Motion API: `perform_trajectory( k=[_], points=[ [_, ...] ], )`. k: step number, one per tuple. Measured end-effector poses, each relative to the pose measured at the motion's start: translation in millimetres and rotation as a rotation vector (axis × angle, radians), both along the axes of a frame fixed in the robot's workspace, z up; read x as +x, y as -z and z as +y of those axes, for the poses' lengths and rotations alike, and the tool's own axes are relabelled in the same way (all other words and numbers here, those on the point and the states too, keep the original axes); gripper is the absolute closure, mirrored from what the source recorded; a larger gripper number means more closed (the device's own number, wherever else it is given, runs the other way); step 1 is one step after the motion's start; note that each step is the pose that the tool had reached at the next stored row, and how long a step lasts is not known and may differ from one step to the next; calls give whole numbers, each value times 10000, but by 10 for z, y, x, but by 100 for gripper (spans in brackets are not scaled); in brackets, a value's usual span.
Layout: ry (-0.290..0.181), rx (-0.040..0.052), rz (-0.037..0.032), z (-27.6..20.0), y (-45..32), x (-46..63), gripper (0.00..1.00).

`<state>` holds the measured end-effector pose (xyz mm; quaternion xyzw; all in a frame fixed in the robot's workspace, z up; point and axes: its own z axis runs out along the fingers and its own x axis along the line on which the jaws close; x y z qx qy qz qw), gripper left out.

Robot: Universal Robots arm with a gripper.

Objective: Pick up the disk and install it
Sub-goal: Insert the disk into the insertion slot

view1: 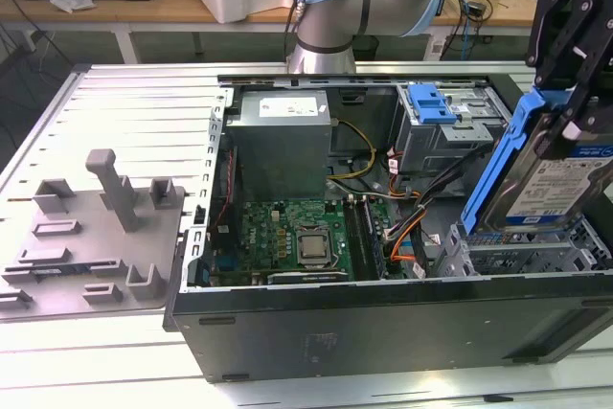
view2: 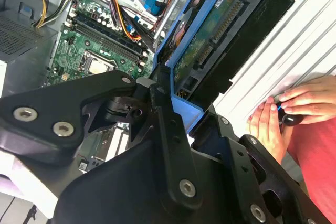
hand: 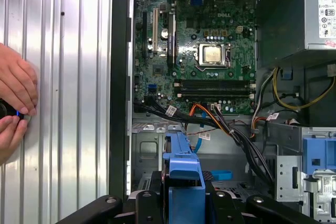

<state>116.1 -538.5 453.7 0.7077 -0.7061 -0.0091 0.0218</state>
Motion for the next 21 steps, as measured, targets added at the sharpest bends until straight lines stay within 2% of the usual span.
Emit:
perform_trajectory(
  k=[21],
  points=[
    [0, 1, -1, 0, 47, 6, 63]
  ],
)
